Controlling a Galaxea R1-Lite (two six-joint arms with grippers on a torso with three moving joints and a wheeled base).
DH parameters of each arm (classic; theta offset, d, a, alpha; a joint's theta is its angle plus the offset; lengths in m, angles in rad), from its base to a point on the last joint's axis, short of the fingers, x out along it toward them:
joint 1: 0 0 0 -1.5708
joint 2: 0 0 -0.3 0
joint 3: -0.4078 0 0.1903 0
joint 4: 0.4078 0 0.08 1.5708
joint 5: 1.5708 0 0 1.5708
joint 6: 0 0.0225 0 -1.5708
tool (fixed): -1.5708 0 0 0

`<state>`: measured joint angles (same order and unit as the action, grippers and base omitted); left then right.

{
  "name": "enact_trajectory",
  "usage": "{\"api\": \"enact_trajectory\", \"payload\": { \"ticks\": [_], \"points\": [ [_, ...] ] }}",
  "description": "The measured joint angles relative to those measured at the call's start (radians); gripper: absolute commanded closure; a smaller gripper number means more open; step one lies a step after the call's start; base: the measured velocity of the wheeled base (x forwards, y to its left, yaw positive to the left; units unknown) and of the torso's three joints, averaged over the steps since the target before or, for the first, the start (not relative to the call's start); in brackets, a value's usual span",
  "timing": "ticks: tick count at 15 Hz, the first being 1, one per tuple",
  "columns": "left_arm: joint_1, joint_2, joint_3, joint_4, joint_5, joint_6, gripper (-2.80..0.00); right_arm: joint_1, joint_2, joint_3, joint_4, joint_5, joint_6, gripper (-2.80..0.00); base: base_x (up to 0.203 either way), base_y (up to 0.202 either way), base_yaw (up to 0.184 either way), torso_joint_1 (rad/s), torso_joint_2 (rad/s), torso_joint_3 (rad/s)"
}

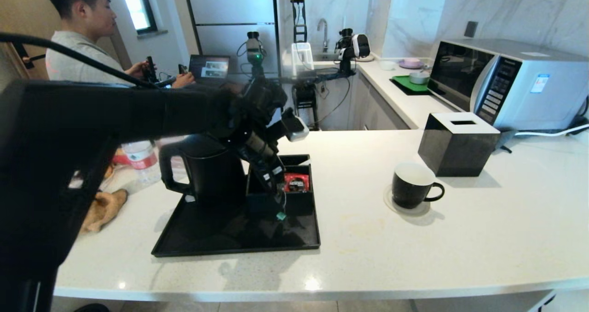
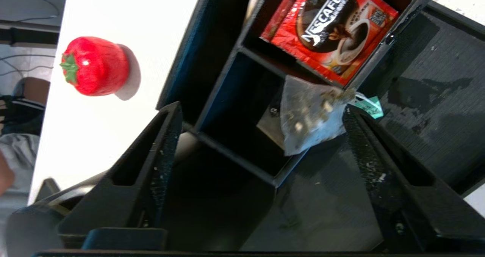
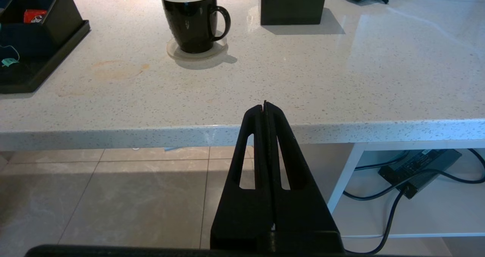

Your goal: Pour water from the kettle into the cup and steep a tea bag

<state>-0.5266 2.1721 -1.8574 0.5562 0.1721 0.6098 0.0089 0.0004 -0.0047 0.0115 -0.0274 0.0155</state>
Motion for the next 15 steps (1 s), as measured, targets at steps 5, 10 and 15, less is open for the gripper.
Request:
{"api": "enact_trajectory", "payload": {
  "ticks": [5, 10, 15],
  "points": [
    [0.001, 0.018, 0.000, 0.005, -0.003, -0.005, -2.80, 0.000, 0.000, 0.000, 0.001, 0.000, 0.000, 0.00, 0.000, 0.000, 0.000, 0.000, 0.00, 0.000],
    [0.002, 0.024, 0.000, 0.009, -0.003, -0.006, -2.80, 0.000, 0.000, 0.000, 0.000, 0.000, 0.000, 0.00, 0.000, 0.000, 0.000, 0.000, 0.00, 0.000],
    [0.006, 0.035, 0.007, 0.011, -0.006, -0.013, -2.80, 0.000, 0.000, 0.000, 0.000, 0.000, 0.000, 0.00, 0.000, 0.000, 0.000, 0.000, 0.00, 0.000]
  ]
}}
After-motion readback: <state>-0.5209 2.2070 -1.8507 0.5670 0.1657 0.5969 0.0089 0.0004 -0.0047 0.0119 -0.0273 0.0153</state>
